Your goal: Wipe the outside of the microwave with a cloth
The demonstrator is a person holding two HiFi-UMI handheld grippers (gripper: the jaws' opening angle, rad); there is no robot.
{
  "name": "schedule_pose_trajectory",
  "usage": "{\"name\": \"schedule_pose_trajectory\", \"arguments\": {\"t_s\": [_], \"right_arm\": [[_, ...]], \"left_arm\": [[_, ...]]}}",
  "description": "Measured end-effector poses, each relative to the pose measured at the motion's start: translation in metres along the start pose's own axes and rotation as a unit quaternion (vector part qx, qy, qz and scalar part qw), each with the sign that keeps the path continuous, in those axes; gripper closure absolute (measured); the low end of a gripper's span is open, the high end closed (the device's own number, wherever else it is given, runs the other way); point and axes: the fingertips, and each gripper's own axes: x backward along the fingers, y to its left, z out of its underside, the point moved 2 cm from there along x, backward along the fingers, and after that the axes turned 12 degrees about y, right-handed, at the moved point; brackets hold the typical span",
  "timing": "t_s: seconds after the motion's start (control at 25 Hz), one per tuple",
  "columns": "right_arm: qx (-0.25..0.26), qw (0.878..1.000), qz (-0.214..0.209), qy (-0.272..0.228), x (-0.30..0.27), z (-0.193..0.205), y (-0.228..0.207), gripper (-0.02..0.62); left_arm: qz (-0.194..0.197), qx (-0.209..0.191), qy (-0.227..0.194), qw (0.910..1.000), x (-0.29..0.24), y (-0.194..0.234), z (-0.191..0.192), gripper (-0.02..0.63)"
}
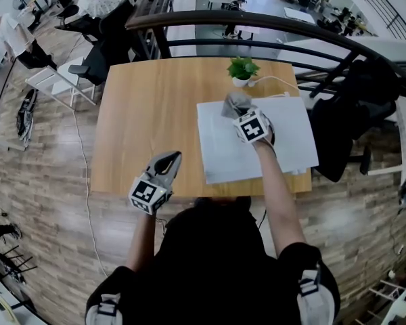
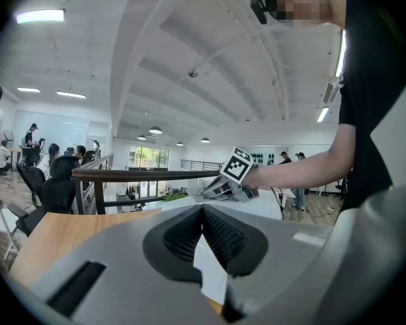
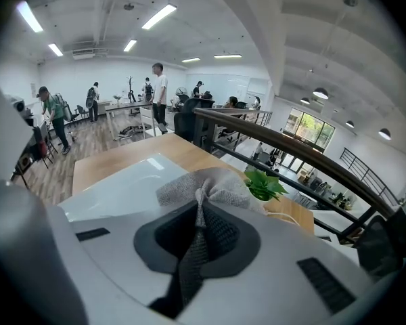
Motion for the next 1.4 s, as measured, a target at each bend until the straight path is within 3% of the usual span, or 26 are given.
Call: {"name": "schedule_pose_trajectory", "arguments": {"t_s": [1.04,1.4], "right_arm": [[0.037,0.999,-0.037,-0.014,-0.021,-0.050,0.077,0.584],[0.057,0.998,-0.028,-0.007,-0.025,-0.056,0.092,0.584]], "left_arm": [[0.001,0.016,0.015,0.9998,0.024,0.031,0.024,0.603],[-0.006,0.015,0.011,0.9998,0.034,0.039,0.029,0.603]]}}
